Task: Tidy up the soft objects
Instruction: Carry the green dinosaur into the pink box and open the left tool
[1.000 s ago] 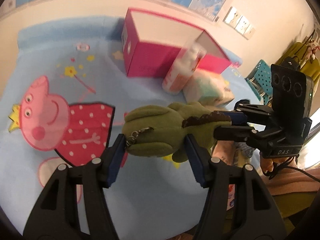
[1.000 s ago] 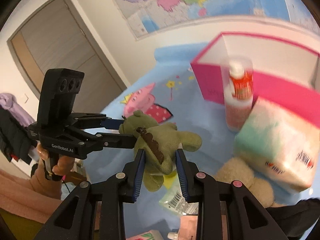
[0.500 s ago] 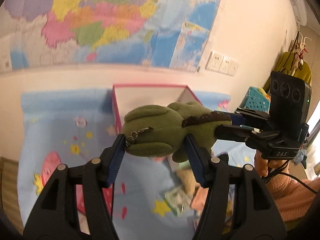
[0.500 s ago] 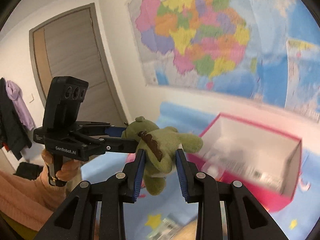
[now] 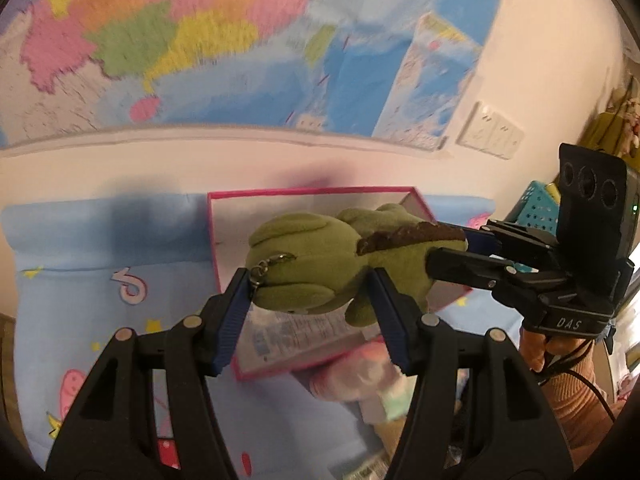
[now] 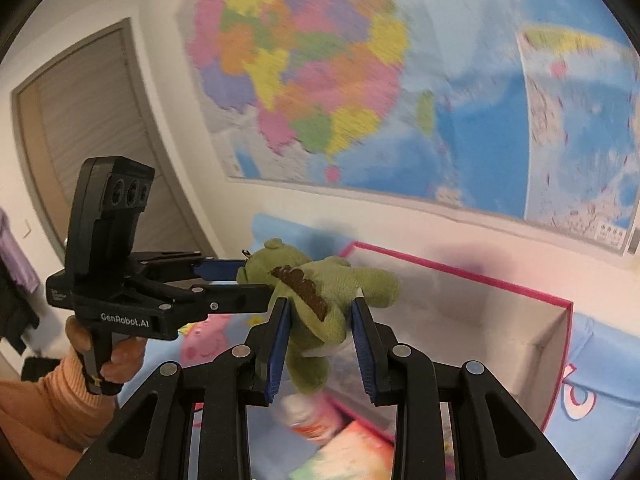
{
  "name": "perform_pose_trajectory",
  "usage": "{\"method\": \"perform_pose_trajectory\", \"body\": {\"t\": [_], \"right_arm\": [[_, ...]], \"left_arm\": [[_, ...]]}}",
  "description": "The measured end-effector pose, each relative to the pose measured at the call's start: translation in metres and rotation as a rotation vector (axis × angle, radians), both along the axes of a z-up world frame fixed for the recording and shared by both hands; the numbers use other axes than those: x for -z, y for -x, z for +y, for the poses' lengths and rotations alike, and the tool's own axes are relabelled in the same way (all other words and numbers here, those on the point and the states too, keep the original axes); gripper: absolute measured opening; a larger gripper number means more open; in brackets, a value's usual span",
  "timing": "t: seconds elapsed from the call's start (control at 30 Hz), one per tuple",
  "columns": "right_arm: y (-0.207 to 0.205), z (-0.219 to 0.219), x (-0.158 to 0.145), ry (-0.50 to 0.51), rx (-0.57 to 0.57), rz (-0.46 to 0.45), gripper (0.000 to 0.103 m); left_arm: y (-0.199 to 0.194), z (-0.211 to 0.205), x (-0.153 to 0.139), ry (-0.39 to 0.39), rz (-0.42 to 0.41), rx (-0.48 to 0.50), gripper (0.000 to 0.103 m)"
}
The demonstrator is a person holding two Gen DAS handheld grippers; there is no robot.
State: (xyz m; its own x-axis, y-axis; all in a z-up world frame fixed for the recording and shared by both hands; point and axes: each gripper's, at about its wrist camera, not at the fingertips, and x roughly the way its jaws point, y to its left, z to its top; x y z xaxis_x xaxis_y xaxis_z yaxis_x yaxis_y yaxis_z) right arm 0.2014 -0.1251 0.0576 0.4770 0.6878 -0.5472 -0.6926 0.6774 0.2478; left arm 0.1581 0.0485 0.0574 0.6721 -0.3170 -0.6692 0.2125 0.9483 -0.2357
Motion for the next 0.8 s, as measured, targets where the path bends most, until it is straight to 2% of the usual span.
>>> {"method": "perform_pose_trajectory", "body": {"t": [0.07, 0.13, 0.2, 0.27, 0.33, 0.47, 0.57, 0.63, 0.7, 0.8], "right_arm": [[-0.018, 0.001, 0.011, 0.016, 0.007, 0.031, 0.031], [-0.032, 0.003, 0.022, 0.031, 0.009, 0.059, 0.03], [-0.042, 0.009, 0.03, 0.049, -0.009, 0.083, 0.019], [-0.05, 0.018, 0.037, 0.077, -0.006, 0.079, 0.019], [-0.059, 0.023, 0.046, 0.128, 0.014, 0.09, 0.018], [-0.067, 0.019, 0.057, 0.161, 0.033, 0.127, 0.018], [-0.067, 0.003, 0.065, 0.176, 0.045, 0.194, 0.032], [-0.06, -0.008, 0.066, 0.165, 0.035, 0.218, 0.033], [-0.051, -0.017, 0.067, 0.15, 0.009, 0.253, 0.038], [-0.037, -0.016, 0.069, 0.193, -0.017, 0.257, 0.04]], "left_arm": [[-0.015, -0.003, 0.01, 0.002, 0.027, -0.003, 0.061], [-0.027, -0.006, 0.018, 0.043, 0.057, 0.017, 0.061], [-0.036, -0.015, 0.026, 0.033, 0.062, 0.03, 0.061], [-0.046, -0.026, 0.037, -0.025, 0.074, 0.017, 0.055], [-0.055, -0.028, 0.047, -0.014, 0.105, 0.011, 0.055], [-0.059, -0.02, 0.061, 0.016, 0.129, -0.001, 0.055], [-0.057, -0.02, 0.062, -0.009, 0.139, 0.028, 0.055], [-0.056, -0.022, 0.065, -0.037, 0.151, 0.044, 0.055], [-0.058, -0.023, 0.068, -0.054, 0.168, 0.06, 0.055], [-0.06, -0.029, 0.068, -0.085, 0.174, 0.082, 0.056]]}}
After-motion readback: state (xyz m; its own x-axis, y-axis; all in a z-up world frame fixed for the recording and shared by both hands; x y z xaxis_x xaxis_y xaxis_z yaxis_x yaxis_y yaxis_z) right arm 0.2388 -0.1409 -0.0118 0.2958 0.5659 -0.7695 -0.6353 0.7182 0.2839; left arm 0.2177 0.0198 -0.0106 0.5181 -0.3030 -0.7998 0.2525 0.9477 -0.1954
